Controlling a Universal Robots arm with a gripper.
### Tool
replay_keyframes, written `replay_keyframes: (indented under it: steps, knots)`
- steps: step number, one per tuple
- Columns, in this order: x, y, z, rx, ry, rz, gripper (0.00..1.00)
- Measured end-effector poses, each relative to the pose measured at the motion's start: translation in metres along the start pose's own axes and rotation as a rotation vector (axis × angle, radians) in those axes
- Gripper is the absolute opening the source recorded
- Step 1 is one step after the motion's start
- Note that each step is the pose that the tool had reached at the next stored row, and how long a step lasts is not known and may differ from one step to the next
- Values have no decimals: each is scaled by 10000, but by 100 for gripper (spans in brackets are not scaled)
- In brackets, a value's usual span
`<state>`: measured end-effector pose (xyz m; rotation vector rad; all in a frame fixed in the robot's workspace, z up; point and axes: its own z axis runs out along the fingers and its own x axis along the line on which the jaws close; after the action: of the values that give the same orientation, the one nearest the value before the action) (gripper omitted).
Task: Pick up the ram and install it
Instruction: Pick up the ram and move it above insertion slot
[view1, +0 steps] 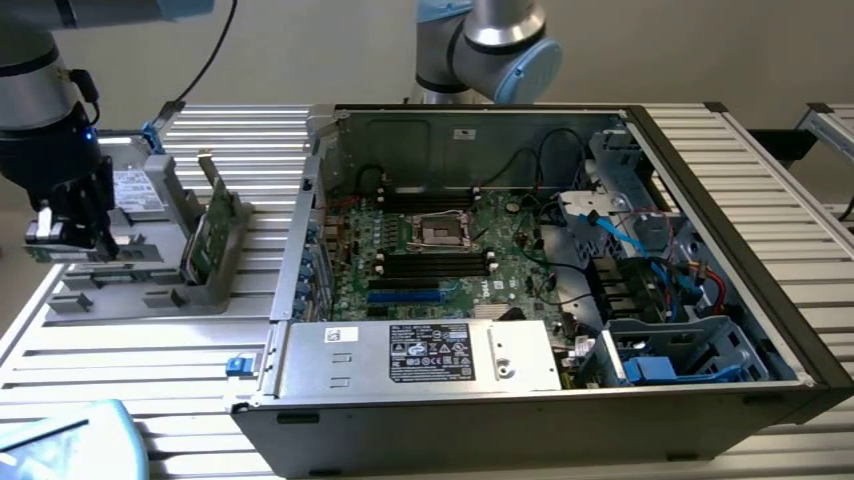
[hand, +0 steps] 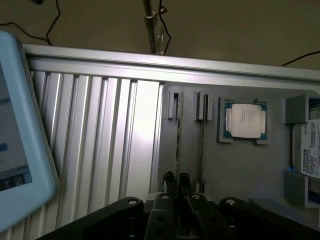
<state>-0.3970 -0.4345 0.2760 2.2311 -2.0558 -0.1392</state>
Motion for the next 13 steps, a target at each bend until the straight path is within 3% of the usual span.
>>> replay_keyframes:
  steps: [13]
  knots:
    - [37,-369,-452,-160,-8,-39,14]
